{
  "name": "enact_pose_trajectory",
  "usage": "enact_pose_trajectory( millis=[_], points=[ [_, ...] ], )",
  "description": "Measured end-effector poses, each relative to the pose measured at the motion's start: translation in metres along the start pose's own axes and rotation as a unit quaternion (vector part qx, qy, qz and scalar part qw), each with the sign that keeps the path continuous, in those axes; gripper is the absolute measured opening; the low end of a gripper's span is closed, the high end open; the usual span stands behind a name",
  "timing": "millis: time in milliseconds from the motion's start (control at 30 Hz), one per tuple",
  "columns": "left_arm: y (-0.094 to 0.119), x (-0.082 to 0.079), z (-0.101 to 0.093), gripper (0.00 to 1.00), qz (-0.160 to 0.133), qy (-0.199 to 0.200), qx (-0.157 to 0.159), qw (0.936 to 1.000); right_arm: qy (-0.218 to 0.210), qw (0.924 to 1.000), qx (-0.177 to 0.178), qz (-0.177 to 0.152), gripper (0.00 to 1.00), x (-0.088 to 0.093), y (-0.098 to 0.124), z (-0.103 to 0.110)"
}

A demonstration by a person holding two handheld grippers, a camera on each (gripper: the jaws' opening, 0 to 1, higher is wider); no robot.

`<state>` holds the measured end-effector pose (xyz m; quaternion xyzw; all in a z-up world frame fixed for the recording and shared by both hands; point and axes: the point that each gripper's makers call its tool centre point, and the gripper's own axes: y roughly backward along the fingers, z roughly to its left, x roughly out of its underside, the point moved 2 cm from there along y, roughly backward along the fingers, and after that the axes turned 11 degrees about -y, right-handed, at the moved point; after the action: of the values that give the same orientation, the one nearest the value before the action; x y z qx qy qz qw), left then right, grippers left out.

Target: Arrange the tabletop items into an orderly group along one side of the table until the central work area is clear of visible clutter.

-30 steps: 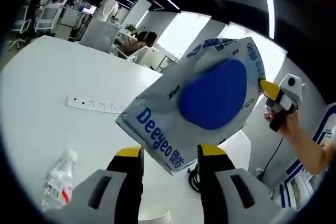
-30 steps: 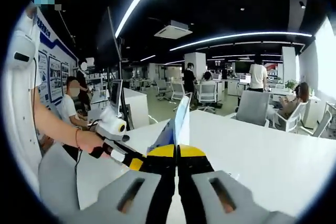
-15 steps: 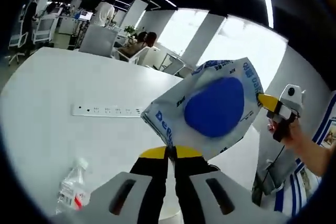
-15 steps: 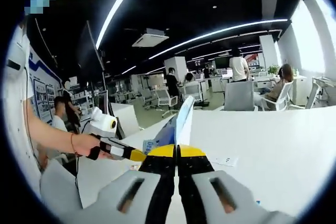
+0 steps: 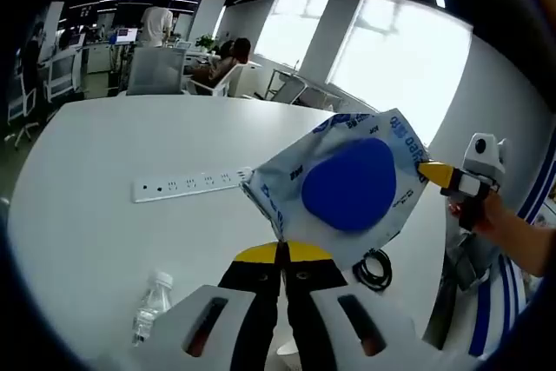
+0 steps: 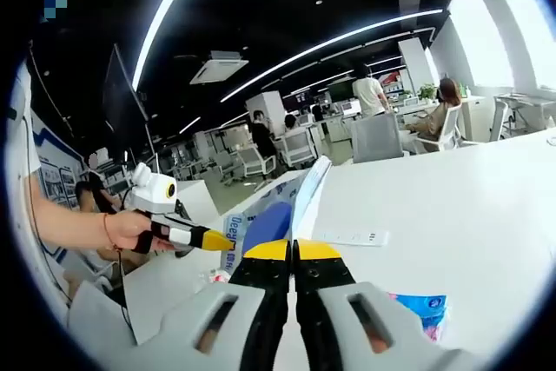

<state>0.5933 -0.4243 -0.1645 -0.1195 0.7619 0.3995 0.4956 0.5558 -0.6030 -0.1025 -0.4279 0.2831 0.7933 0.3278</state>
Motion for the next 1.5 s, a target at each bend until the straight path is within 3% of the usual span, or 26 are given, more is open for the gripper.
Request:
enact_pose_trajectory(
  millis=[567,1000,1500],
  points=[
    [-0.009,0.045,0.023,0.0,0.093,-0.022,-0.024,0.9952,-0.059,0.9961,0.053,0.039,0.0,0.066,-0.025,-0.026],
    [-0.029,0.068,0.033,0.0,0.132,-0.016,-0.026,0.9907,-0.099,0.9892,0.084,0.067,0.0,0.103,-0.036,-0.05],
    [-0.046,0.09,0.039,0.0,0.169,-0.024,-0.035,0.9847,-0.118,0.9802,0.121,0.103,0.0,0.141,-0.05,-0.077]
  ],
)
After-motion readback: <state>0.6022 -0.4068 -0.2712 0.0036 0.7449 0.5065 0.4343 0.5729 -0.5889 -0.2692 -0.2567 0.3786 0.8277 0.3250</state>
